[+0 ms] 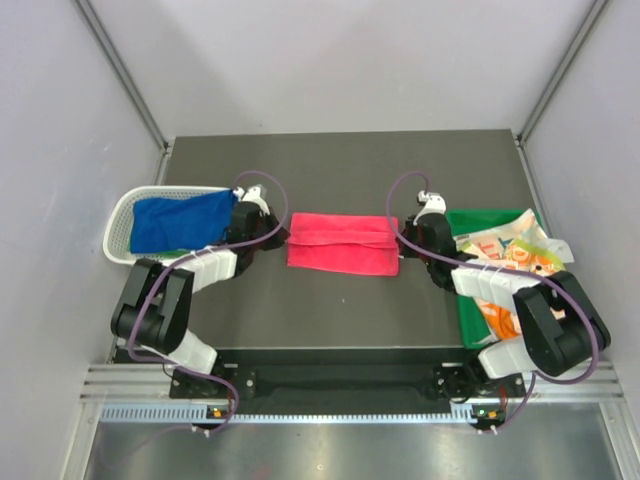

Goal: Fold and stack the towels
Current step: Fold the towel

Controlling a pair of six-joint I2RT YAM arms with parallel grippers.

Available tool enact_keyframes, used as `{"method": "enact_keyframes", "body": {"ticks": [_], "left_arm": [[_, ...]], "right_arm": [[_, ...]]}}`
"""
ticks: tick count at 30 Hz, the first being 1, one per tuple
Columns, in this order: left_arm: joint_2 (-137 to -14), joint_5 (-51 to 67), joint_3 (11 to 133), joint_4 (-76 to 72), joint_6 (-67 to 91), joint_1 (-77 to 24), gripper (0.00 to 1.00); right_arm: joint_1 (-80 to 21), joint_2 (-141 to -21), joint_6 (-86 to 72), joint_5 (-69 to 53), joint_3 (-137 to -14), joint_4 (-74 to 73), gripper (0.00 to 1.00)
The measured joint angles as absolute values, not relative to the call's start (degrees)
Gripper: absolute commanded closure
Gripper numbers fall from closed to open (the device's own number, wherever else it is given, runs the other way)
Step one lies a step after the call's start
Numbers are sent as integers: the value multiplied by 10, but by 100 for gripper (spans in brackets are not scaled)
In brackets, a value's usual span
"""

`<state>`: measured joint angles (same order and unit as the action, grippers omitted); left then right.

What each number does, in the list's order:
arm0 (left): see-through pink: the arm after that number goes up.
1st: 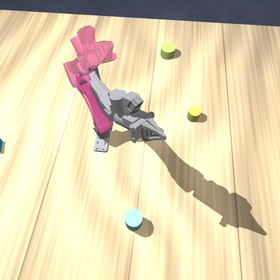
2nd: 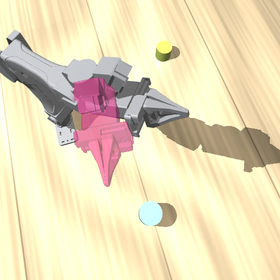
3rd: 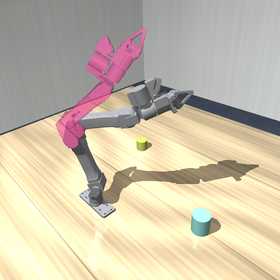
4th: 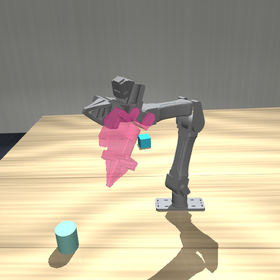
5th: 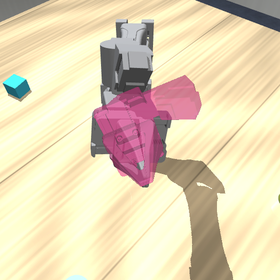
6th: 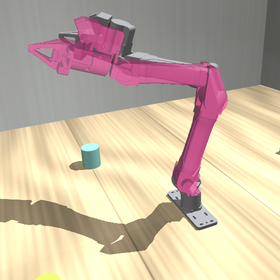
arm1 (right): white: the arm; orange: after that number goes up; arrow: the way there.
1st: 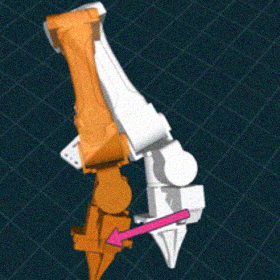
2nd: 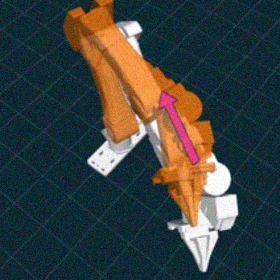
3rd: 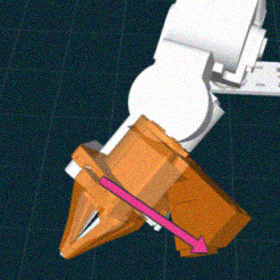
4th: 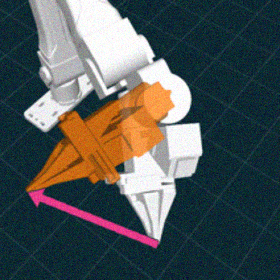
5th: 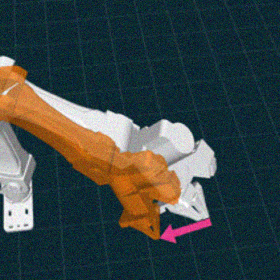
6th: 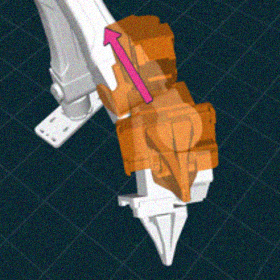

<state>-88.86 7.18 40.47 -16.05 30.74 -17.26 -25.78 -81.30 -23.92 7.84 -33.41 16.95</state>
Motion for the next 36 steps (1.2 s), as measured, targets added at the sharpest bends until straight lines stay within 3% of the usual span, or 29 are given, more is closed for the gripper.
{"method": "enact_keyframes", "body": {"ticks": [36], "left_arm": [[-836,72,329,-161,315,-185,100]], "right_arm": [[-288,-760,-277,94,-255,180,100]]}}
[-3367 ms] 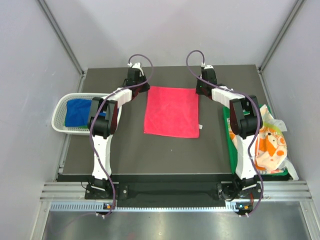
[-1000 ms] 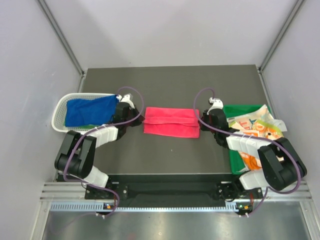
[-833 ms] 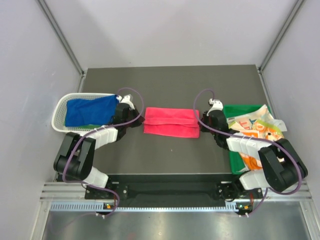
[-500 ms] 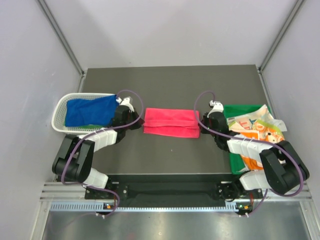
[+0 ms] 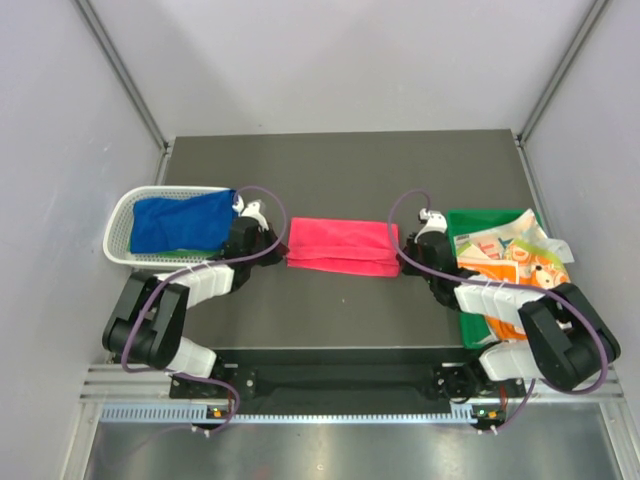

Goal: Fold and stack the towels
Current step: Fold the towel

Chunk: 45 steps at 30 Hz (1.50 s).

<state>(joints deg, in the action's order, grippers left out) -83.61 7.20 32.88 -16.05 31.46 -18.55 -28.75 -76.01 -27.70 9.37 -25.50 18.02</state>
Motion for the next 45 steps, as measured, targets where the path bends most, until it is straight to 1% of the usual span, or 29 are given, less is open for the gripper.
{"method": "enact_keyframes", "body": {"ticks": [1,5,7,9,12,14,15,18,20,21,25,26,27,28,29,31,35,39,41,43,45], "left_arm": [[-836,72,327,-161,315,-186,100],[-836,73,321,-161,317,-188,97],[-835,73,318,-162,317,-188,93],[-831,73,315,-162,318,-188,93],[-821,73,313,-158,318,-188,83],[-814,72,313,-154,319,-188,84],[-810,71,313,-150,319,-188,83],[-797,69,313,-137,316,-188,76],[-783,65,313,-119,314,-188,75],[-775,63,313,-111,314,-188,71],[-732,53,313,-70,314,-188,67],[-723,51,313,-62,314,-188,67],[-712,51,313,-52,314,-189,66],[-706,51,316,-44,314,-189,65],[-704,50,321,-36,314,-191,65],[-714,47,345,-20,314,-200,66],[-778,29,424,1,313,-234,67],[-852,-1,482,5,313,-266,69],[-882,-14,490,6,314,-277,70],[-912,-24,491,11,314,-286,75],[-942,-36,491,23,316,-290,78]], "right_arm": [[-288,-760,-278,93,-252,181,100],[-290,-759,-284,93,-242,186,89],[-291,-756,-287,92,-238,188,86],[-291,-750,-288,92,-234,188,85],[-291,-734,-292,89,-229,187,81],[-293,-722,-295,87,-225,186,78],[-295,-715,-297,87,-224,184,77],[-300,-703,-299,85,-221,175,76],[-305,-694,-302,83,-221,169,76],[-307,-689,-303,83,-220,166,76],[-313,-661,-309,83,-217,149,74],[-314,-655,-311,83,-217,145,71],[-314,-649,-313,83,-217,141,71],[-315,-644,-315,84,-217,137,71],[-316,-641,-317,87,-218,133,68],[-320,-642,-322,97,-225,113,65],[-327,-664,-328,122,-261,77,60],[-329,-709,-338,143,-300,60,53],[-329,-724,-343,148,-303,59,53],[-330,-740,-348,150,-303,58,53],[-333,-756,-353,150,-303,57,60]]}}
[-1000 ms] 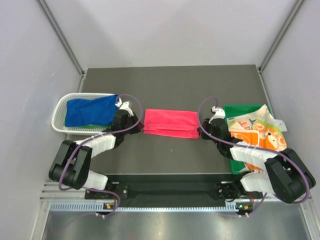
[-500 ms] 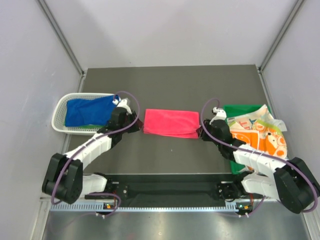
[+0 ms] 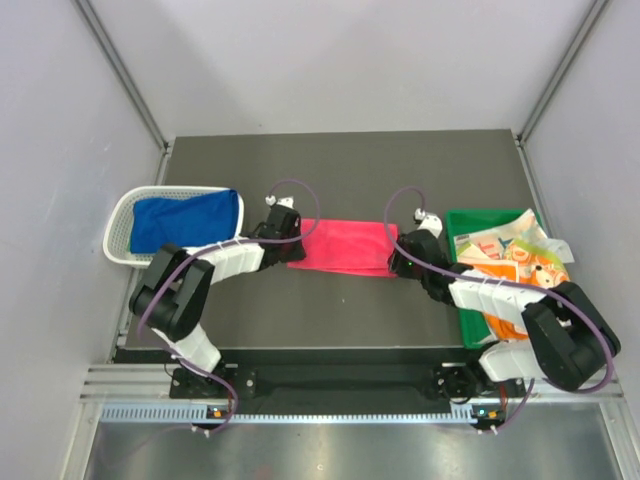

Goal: Fold and stack the towels
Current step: Fold the towel

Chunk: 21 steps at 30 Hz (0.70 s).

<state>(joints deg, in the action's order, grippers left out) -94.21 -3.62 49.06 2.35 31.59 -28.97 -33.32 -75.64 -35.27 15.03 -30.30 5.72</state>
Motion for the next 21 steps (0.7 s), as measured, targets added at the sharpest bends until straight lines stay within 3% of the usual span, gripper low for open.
{"method": "enact_keyframes", "body": {"ticks": [4,5,7,11,15,18,19,21], "left_arm": [[-954,-58,490,29,326,-292,81],[-954,-62,489,28,328,-293,82],[-950,-70,485,28,331,-295,88],[-946,-82,481,31,335,-295,96],[-937,-94,475,41,338,-295,100],[-931,-102,474,53,338,-295,100],[-930,-104,474,55,338,-295,100],[-927,-107,474,62,337,-295,100]], "right_arm": [[-346,-761,-364,150,-300,56,80],[-349,-761,-366,150,-297,56,89],[-354,-761,-371,150,-292,56,98],[-360,-759,-377,150,-281,56,100],[-364,-749,-382,151,-262,55,96],[-367,-741,-389,152,-254,57,79],[-368,-738,-389,152,-251,57,68],[-368,-734,-388,153,-247,55,62]]}}
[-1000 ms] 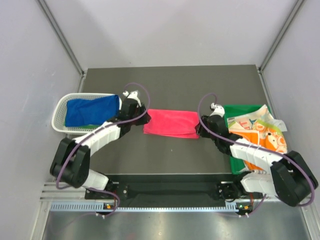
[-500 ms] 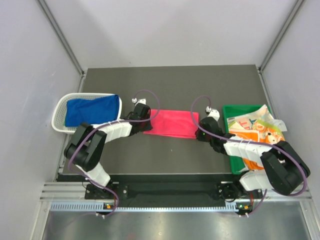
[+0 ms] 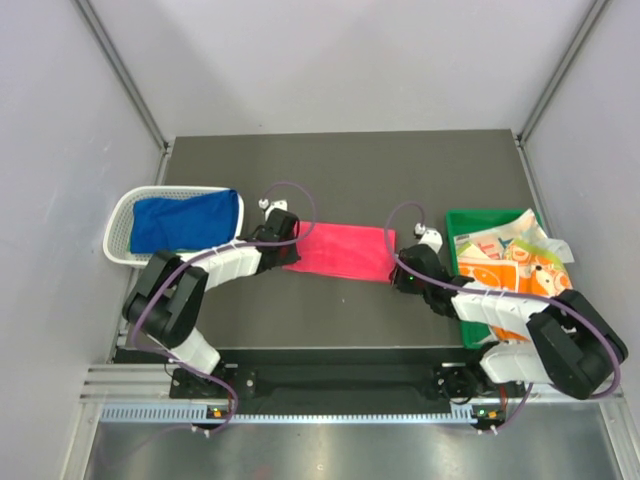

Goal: Fold and stack the towels
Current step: Fold the towel

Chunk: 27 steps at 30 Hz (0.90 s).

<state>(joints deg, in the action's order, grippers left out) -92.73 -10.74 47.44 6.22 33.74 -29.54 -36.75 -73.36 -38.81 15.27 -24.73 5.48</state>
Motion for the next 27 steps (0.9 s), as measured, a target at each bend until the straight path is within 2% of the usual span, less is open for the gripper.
{"method": "enact_keyframes", "body": {"ticks": [1,5,8,13,20,22,24,25,26,27], "left_arm": [[-926,-110,474,67,337,-295,100],[-916,-117,475,92,329,-295,100],[-908,-116,478,119,319,-293,91],[-902,-103,508,163,308,-293,89],[-905,-73,569,172,299,-293,77],[-910,-75,574,173,298,-293,68],[-917,-91,574,181,296,-293,57],[-921,-106,574,188,295,-293,48],[-922,-119,573,192,293,-292,44],[-923,-131,572,196,294,-292,42]], "right_arm": [[-368,-729,-387,153,-246,50,55],[-364,-704,-377,155,-248,26,45],[-350,-698,-361,151,-267,7,44],[-320,-750,-336,134,-344,1,44],[-317,-871,-320,100,-418,14,45],[-317,-894,-321,99,-425,12,45],[-317,-906,-321,103,-425,12,47],[-317,-908,-321,103,-429,12,52],[-317,-911,-320,104,-431,13,58],[-317,-917,-319,106,-432,16,69]]}}
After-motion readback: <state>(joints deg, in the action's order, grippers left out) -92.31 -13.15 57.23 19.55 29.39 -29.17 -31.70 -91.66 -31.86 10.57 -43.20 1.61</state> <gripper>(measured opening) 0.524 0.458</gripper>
